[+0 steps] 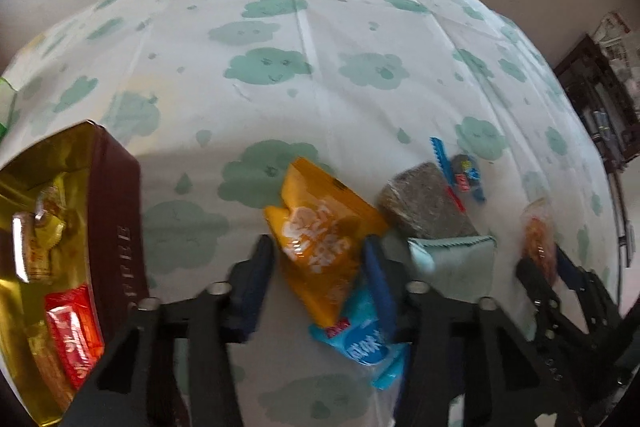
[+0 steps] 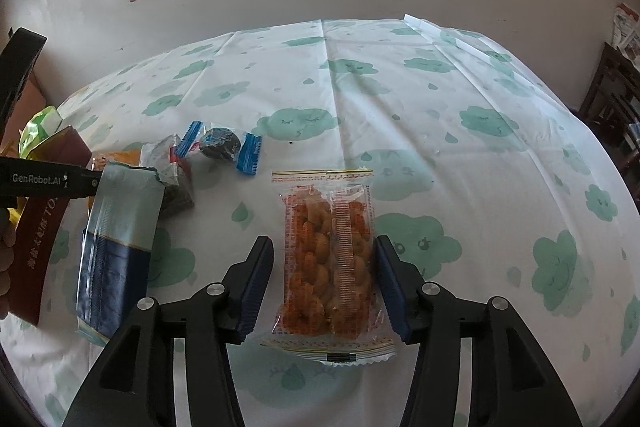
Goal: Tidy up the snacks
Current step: 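Grasp the orange chip bag with the left gripper while the right holds the snack bag, then carry the chip bag into the tray and open the left gripper while the right holds its bag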
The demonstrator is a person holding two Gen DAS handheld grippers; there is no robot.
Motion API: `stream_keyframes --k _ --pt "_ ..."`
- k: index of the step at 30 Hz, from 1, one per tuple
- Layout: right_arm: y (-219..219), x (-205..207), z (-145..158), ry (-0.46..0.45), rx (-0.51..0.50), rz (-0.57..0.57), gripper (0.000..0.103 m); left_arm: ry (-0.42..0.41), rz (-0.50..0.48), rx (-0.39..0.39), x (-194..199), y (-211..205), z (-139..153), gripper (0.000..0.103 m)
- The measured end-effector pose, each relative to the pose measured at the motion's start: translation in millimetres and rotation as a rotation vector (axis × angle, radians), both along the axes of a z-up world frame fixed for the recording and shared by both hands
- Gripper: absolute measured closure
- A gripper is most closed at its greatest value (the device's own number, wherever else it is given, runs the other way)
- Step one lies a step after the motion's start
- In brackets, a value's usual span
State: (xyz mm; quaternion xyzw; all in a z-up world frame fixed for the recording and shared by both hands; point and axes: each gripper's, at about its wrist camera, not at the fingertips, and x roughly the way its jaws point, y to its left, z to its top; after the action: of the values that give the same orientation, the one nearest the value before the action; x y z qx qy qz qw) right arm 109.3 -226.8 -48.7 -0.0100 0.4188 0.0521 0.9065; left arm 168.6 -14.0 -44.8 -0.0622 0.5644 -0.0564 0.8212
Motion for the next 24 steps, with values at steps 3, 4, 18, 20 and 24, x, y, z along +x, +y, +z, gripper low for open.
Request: stream_keyframes --k 3,4,18,20,24 --pt "-0.3 0.1 0.0 0.0 0.001 -0.001 0.05 -0.004 0.004 0.002 -1.8 0.5 0.6 0.07" --pt "-0.1 0.0 0.1 0.0 0.001 -0.001 0.049 -0.002 0.008 0.001 -2.7 1.9 0.7 0.071" --pt "7.2 0.9 -1.4 0.005 -0.051 0.006 0.047 -0.002 0.038 0.006 -36.3 24.2 10.2 0.078" --pt "7.9 1.1 -1.4 0.005 -0.055 0.007 0.047 -0.01 0.036 0.006 -42.3 24.7 14.1 0.078" --pt "8.3 1.1 -1.3 0.005 -0.058 0.008 0.047 -0.028 0.026 -0.002 -52.7 25.3 24.0 0.078"
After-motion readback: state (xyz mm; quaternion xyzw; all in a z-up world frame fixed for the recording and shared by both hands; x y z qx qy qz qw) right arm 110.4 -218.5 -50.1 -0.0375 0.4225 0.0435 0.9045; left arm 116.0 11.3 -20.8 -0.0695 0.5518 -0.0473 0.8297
